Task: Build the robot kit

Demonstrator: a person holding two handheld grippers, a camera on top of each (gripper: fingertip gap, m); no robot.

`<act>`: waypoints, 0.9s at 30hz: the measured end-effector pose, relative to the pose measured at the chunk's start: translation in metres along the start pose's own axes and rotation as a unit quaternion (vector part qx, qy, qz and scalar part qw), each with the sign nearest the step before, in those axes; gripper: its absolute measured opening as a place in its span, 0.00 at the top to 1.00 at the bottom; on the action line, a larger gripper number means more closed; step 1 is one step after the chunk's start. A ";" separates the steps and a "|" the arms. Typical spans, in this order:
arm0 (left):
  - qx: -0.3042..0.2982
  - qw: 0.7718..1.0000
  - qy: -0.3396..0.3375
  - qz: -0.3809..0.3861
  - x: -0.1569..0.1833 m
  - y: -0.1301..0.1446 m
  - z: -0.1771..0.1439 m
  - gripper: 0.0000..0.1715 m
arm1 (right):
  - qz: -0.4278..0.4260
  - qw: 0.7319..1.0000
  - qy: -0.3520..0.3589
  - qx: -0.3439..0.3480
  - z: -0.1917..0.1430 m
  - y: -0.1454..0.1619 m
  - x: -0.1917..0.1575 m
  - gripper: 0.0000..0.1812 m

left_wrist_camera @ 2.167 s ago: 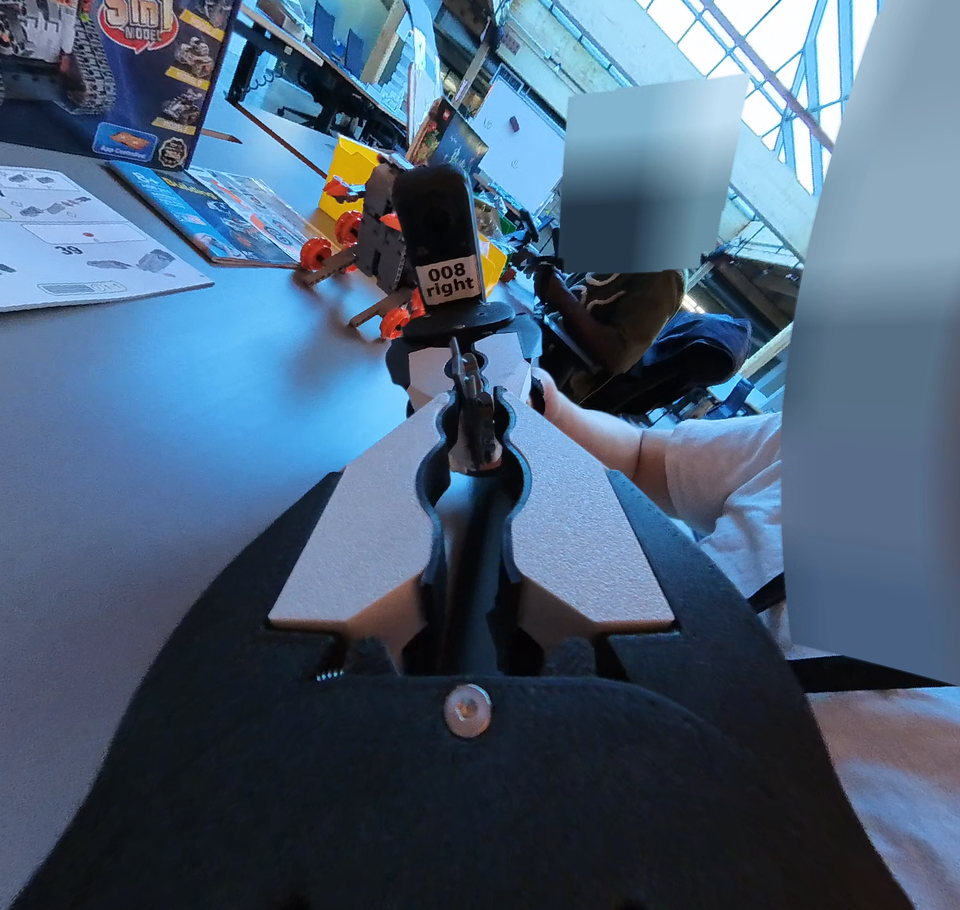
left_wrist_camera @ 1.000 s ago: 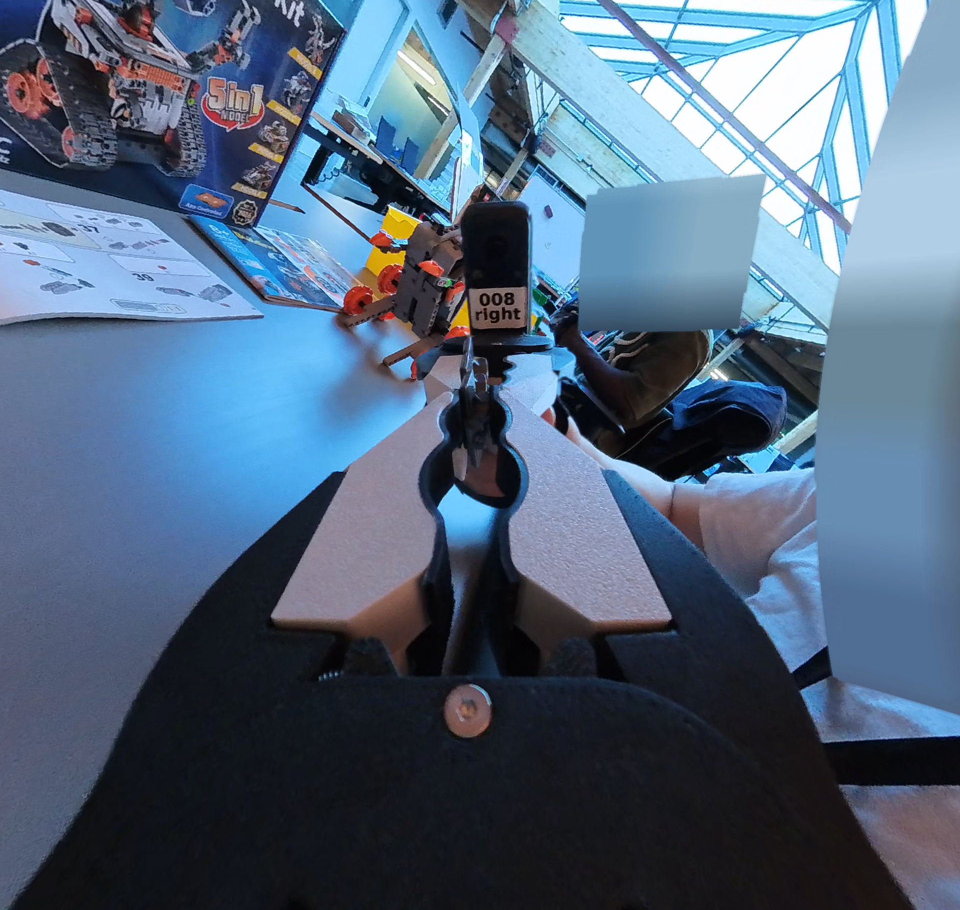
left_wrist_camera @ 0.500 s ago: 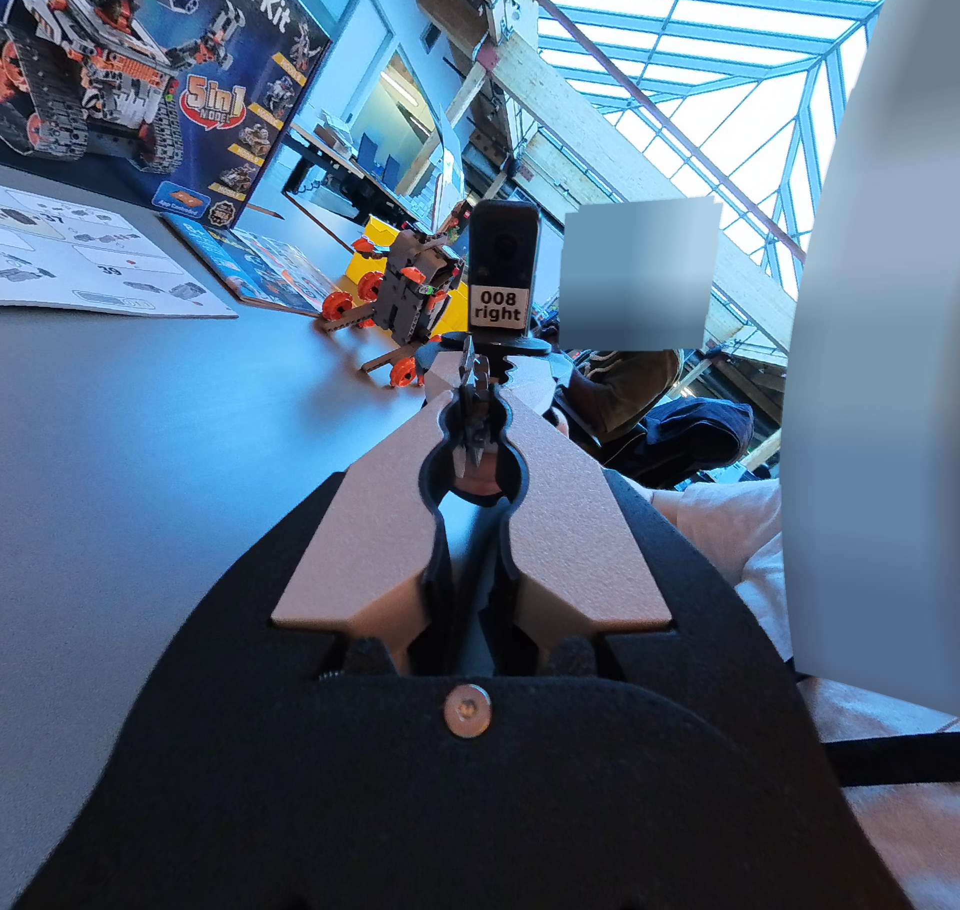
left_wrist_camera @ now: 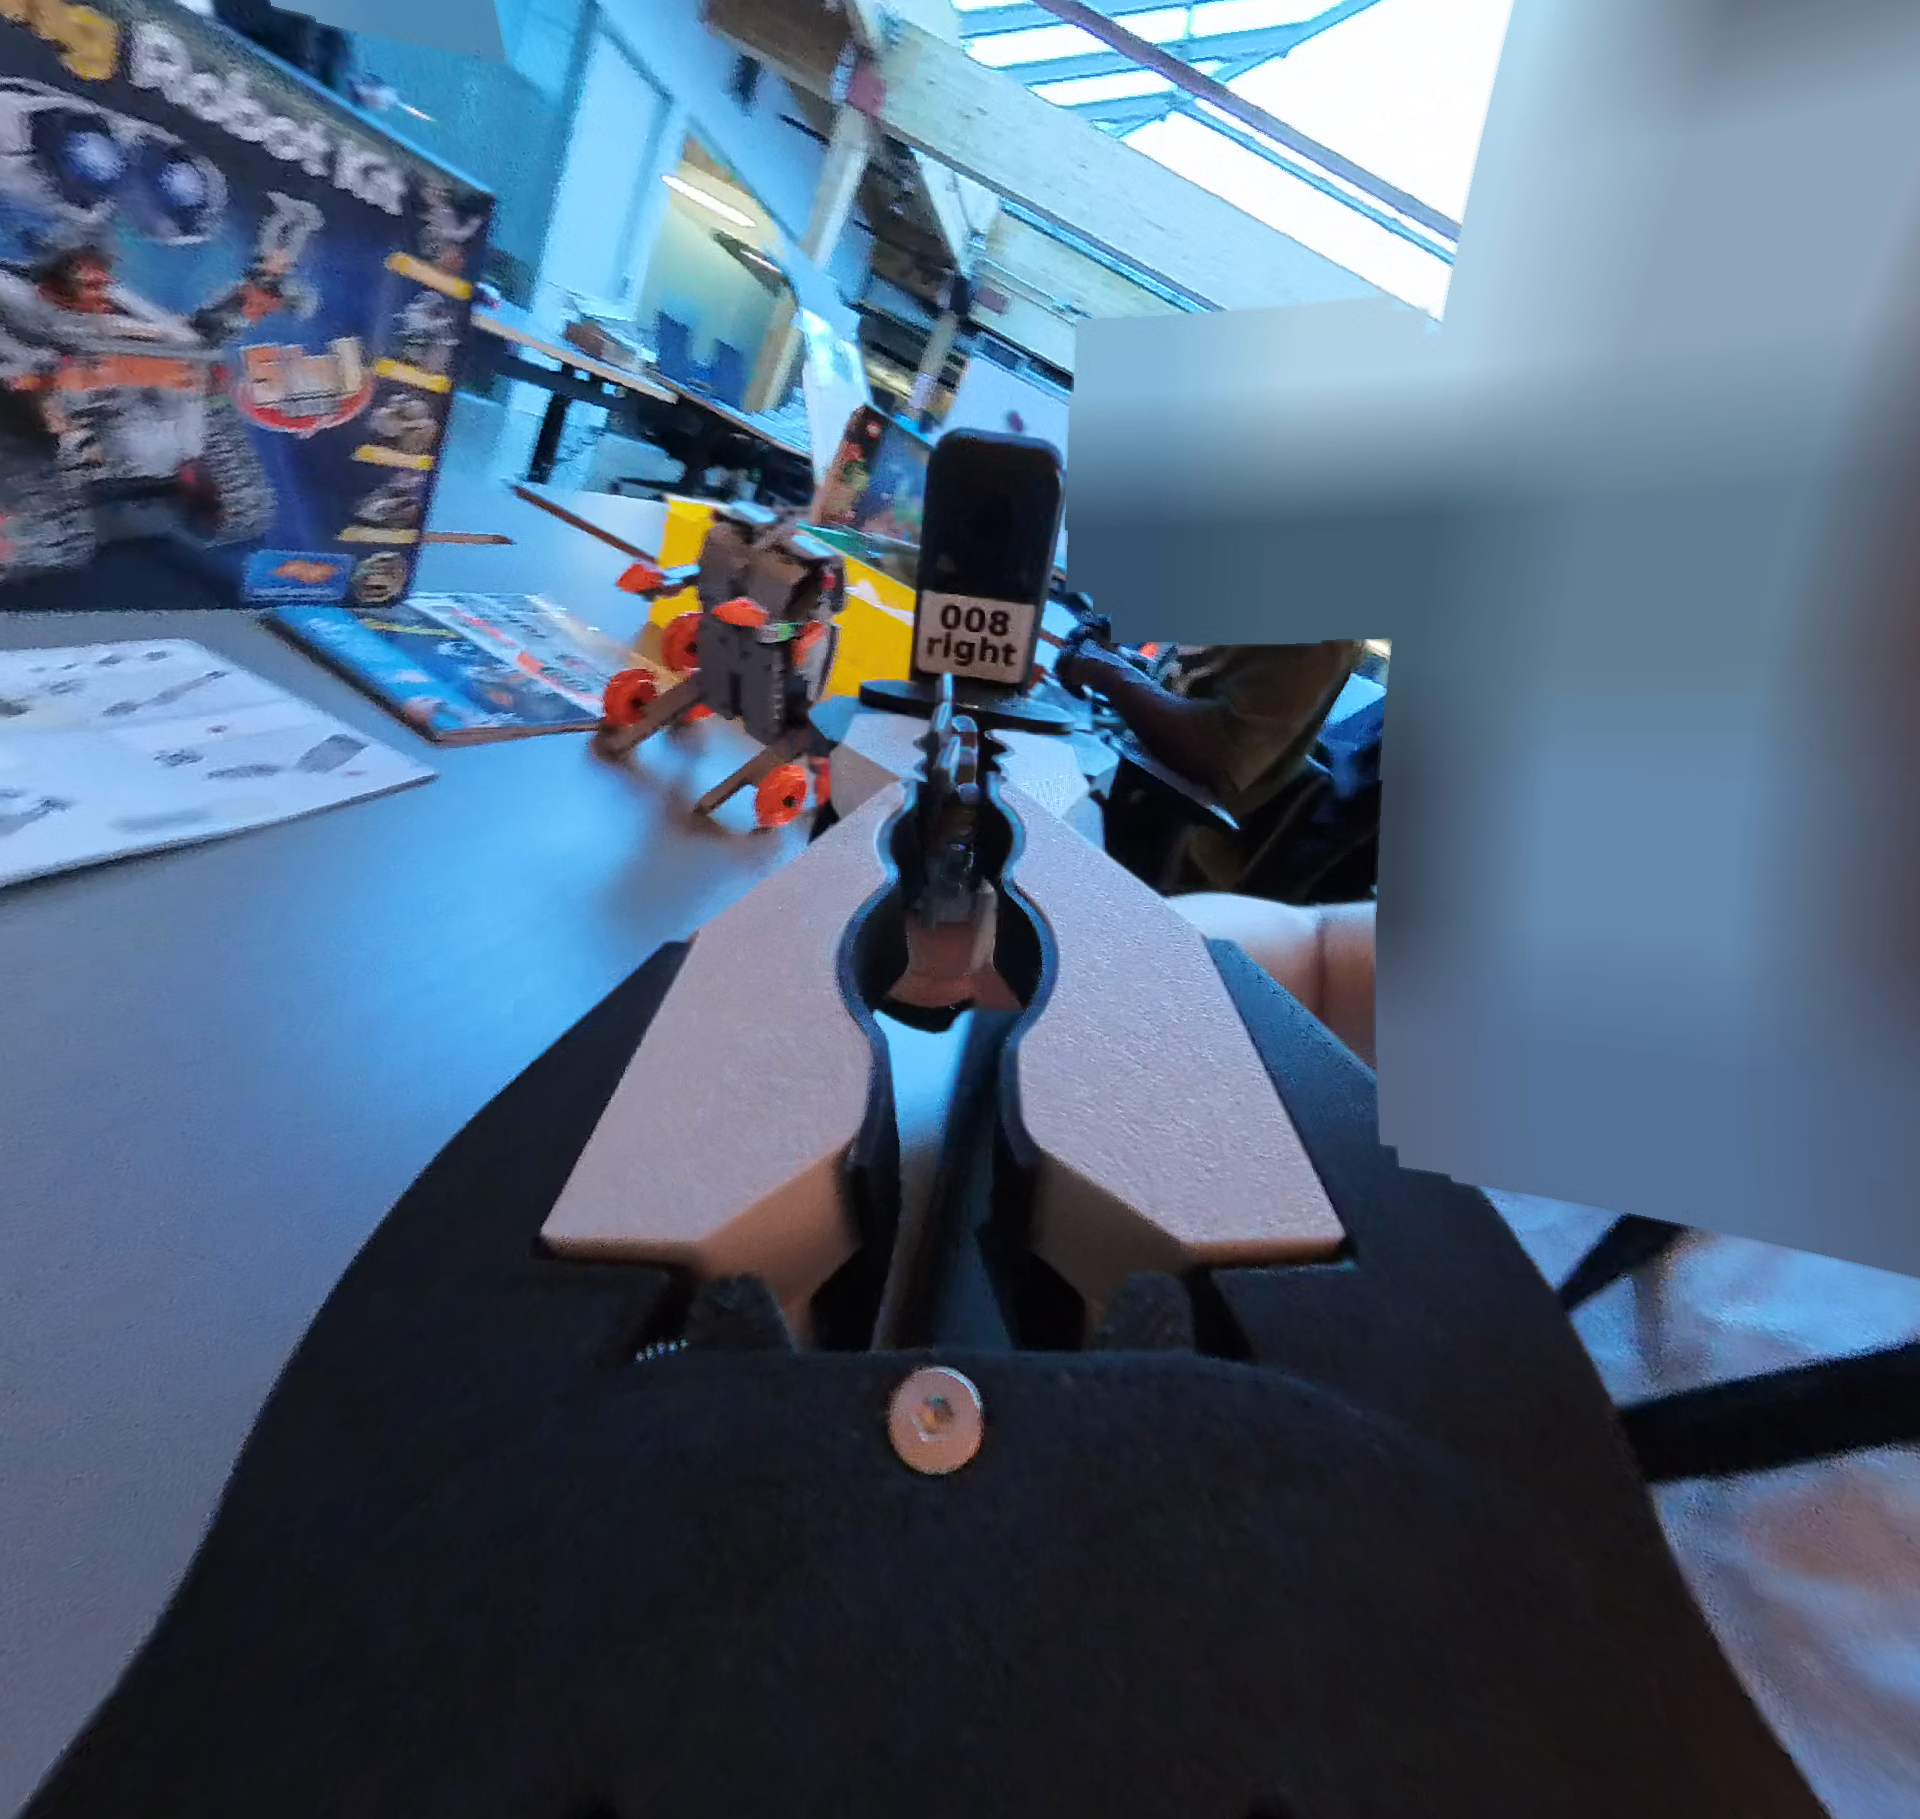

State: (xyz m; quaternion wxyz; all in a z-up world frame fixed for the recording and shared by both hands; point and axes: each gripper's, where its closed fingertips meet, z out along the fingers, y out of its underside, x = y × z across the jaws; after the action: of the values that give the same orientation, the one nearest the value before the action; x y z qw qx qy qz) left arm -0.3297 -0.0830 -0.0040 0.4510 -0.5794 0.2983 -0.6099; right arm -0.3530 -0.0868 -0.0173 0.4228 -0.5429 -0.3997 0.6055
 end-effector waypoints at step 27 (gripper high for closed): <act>-0.167 0.965 -0.011 0.203 0.020 0.007 -0.003 0.95 | -0.205 0.977 0.043 -0.035 -0.001 -0.004 -0.018 0.96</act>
State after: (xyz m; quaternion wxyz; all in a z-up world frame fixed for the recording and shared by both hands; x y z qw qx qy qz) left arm -0.3299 -0.1044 -0.0018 0.4654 -0.5806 0.5021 -0.4406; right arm -0.3512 -0.1026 -0.0082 0.5359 -0.4895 -0.5046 0.4675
